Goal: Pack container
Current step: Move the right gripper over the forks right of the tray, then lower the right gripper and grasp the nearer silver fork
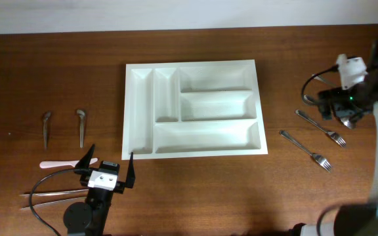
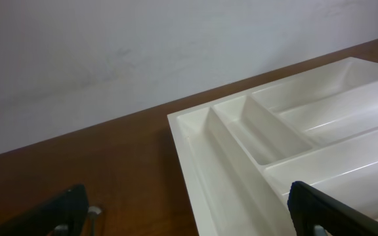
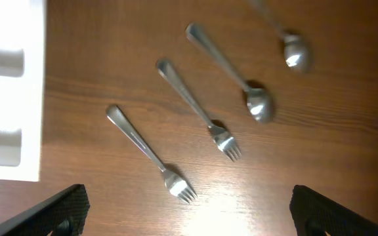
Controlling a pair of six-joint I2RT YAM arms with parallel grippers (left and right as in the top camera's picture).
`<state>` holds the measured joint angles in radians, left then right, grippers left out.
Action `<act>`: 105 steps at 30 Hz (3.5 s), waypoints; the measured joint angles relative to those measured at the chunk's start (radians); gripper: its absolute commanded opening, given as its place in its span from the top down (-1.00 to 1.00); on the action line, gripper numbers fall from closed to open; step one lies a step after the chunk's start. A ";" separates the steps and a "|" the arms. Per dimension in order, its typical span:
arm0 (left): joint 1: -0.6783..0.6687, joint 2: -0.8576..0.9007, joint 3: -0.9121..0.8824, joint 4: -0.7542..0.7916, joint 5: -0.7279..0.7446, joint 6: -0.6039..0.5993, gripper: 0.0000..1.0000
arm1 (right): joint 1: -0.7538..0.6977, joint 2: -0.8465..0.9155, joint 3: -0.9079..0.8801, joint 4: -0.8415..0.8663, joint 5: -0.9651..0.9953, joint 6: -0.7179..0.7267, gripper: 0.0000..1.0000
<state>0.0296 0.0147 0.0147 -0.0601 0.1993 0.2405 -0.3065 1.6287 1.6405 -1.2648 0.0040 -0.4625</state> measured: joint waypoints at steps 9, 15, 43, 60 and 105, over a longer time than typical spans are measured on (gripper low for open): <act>0.000 0.000 0.000 0.000 0.000 0.000 -0.98 | 0.000 0.295 0.002 -0.017 -0.006 -0.142 -0.97; 0.000 0.000 0.000 0.000 0.000 0.000 -0.98 | 0.011 0.340 0.002 -0.022 -0.036 -0.211 -0.97; 0.000 0.000 0.000 0.000 0.000 0.000 -0.98 | 0.061 0.340 -0.061 -0.041 -0.145 -0.434 -0.97; 0.000 0.000 0.000 0.000 0.000 0.000 -0.98 | 0.061 0.340 -0.063 -0.042 -0.235 0.425 -0.98; 0.000 0.000 0.000 0.000 0.000 0.000 -0.98 | -0.026 0.167 -0.494 0.195 -0.030 2.270 -0.98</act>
<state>0.0296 0.0147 0.0147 -0.0601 0.1993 0.2401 -0.3321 1.7962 1.1465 -1.0702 -0.0257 1.8076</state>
